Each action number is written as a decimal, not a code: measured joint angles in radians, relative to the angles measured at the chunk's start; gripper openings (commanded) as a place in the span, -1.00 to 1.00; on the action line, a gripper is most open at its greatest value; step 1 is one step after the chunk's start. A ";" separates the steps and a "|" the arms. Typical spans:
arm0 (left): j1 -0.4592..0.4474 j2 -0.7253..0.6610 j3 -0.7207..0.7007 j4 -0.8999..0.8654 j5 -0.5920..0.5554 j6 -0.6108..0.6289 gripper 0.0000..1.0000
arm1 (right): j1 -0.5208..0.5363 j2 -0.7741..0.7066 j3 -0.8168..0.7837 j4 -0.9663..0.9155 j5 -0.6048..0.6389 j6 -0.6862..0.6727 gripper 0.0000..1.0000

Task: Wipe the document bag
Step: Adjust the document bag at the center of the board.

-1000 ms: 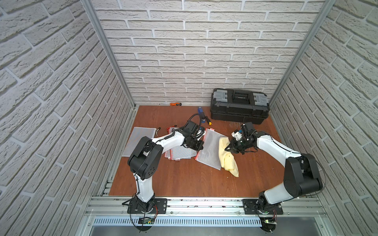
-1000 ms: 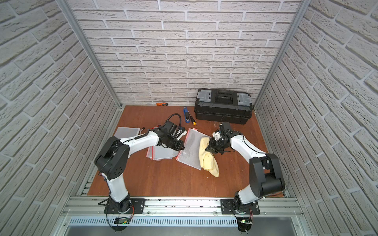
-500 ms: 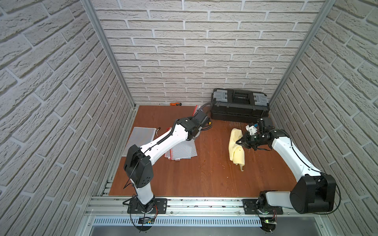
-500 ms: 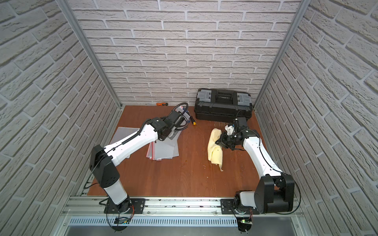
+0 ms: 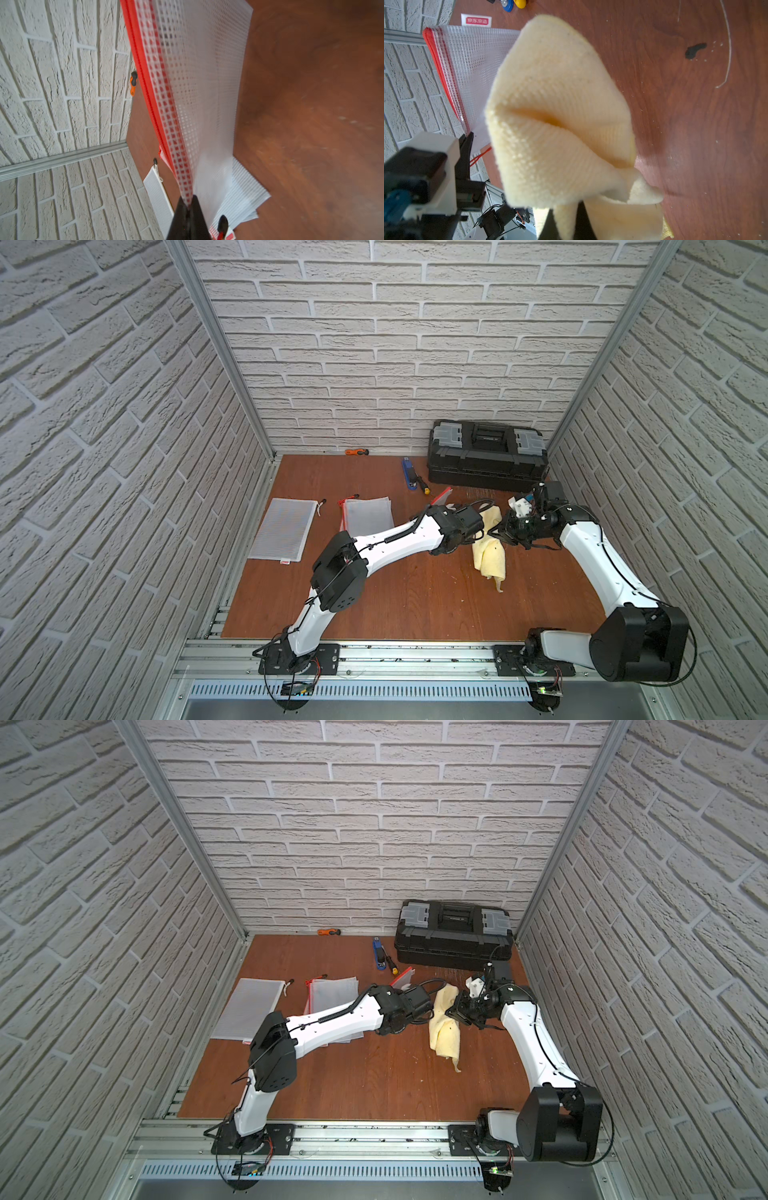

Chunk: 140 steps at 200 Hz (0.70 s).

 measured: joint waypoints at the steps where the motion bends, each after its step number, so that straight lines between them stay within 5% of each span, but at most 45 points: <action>1: -0.002 0.001 0.001 0.000 0.002 -0.001 -0.66 | -0.001 0.000 0.000 0.000 0.000 0.000 -0.96; 54: -0.072 0.061 0.031 -0.011 0.145 -0.080 0.95 | -0.037 -0.012 0.000 -0.037 0.000 -0.028 -0.96; 102: -0.056 -0.035 -0.086 0.084 0.307 -0.160 0.87 | -0.045 -0.019 0.029 -0.078 0.018 -0.050 -0.96; 125: 0.022 -0.185 -0.220 0.181 0.418 -0.212 0.55 | -0.027 -0.008 0.031 -0.061 -0.010 -0.047 -0.96; 140: 0.116 -0.295 -0.312 0.258 0.486 -0.245 0.14 | 0.025 0.029 0.038 -0.042 -0.016 -0.042 -0.95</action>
